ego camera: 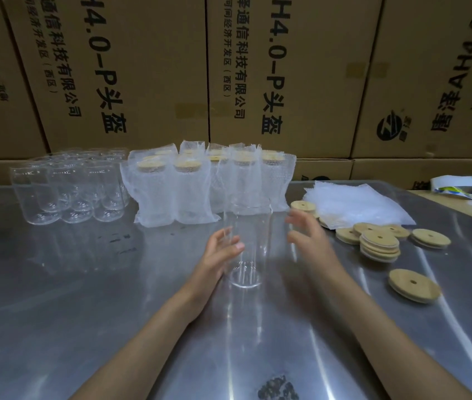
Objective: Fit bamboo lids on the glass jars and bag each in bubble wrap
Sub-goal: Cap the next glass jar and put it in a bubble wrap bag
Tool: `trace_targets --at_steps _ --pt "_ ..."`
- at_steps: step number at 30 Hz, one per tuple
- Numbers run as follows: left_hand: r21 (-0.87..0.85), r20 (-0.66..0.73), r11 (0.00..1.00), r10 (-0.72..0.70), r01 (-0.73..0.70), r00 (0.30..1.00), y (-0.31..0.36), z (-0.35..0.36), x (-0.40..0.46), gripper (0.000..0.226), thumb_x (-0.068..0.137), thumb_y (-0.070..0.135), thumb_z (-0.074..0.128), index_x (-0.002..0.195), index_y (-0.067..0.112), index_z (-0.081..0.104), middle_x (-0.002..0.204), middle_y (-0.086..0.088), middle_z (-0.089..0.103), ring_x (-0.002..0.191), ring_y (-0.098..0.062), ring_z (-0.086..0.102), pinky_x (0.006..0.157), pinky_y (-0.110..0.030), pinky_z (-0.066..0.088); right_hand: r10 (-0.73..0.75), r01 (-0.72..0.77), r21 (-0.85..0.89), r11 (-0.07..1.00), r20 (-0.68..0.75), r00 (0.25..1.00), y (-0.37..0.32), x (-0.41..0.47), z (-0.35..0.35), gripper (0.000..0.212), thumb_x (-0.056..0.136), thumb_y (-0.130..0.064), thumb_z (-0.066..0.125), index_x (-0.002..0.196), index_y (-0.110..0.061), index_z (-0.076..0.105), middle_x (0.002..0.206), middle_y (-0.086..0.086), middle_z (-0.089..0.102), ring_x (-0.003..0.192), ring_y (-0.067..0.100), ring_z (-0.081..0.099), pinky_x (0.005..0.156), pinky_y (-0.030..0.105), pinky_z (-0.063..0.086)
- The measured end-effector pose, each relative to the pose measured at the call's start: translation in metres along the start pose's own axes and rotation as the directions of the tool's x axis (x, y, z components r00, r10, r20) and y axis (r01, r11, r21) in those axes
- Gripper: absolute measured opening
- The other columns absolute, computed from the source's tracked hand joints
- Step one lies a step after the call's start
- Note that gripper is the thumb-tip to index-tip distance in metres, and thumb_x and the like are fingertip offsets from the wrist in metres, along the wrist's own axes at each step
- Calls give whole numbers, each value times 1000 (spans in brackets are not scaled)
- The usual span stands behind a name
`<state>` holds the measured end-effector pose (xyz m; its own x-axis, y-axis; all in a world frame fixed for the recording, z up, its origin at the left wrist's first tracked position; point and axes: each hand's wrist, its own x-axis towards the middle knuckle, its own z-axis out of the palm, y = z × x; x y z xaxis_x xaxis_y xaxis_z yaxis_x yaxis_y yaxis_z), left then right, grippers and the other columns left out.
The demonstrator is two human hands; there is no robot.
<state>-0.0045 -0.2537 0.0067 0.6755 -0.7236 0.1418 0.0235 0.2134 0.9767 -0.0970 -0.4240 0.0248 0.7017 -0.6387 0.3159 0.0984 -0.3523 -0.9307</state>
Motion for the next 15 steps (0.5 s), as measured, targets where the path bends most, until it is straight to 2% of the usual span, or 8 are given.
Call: trace_targets --at_steps 1,2,3,4,7,10,12,15 --pt "5 -1 1000 -4 4 1000 0 0 -1 64 66 34 62 127 31 44 128 8 55 106 6 55 85 -19 40 -58 23 -235 972 -144 988 2 2 -9 47 81 -11 60 127 -20 52 123 0 56 125 22 46 99 35 42" --pt "7 -5 1000 -7 7 1000 0 1 -2 65 66 34 62 128 30 43 127 8 55 106 5 55 85 -19 40 -136 3 -476 880 -247 959 4 3 -18 46 83 -13 61 128 -17 53 125 4 56 124 24 45 102 39 38" --pt "6 -10 1000 -9 9 1000 1 1 -3 66 65 35 63 127 31 43 127 7 56 107 4 55 86 -20 40 -205 -49 -644 763 -313 927 7 4 -26 47 83 -16 61 129 -13 53 129 8 55 126 27 41 106 42 33" --pt "7 -14 1000 -12 12 1000 2 2 -4 67 63 35 65 126 31 44 126 7 56 108 3 55 88 -21 40 -238 -113 -727 677 -362 901 10 5 -34 49 83 -17 62 130 -11 53 134 11 51 130 29 36 109 45 27" --pt "2 -25 1000 -28 28 999 5 3 -6 66 60 36 67 123 32 46 127 6 57 114 -2 54 97 -28 37 -157 -299 -746 595 -473 867 16 6 -51 57 85 -13 63 138 -7 43 154 15 24 144 33 13 118 49 13" --pt "-64 -49 997 -43 40 998 8 4 -8 58 60 33 66 116 31 50 124 3 60 121 -13 53 104 -31 37 57 -459 -691 558 -520 852 22 5 -61 63 86 -13 65 141 -9 35 159 17 1 145 40 2 116 50 21" --pt "-95 -64 994 -63 56 996 11 4 -10 71 47 37 72 115 30 52 126 -1 60 122 -18 53 110 -35 34 162 -513 -681 523 -512 844 24 5 -63 60 87 -20 65 139 -11 36 159 19 3 141 44 10 112 49 29" --pt "-98 -65 993 -75 68 995 15 6 -13 80 39 43 70 115 29 52 128 -5 58 123 -20 51 113 -38 32 129 -500 -718 484 -507 853 25 5 -65 50 91 -20 61 136 -13 41 152 18 21 131 42 26 104 48 36"
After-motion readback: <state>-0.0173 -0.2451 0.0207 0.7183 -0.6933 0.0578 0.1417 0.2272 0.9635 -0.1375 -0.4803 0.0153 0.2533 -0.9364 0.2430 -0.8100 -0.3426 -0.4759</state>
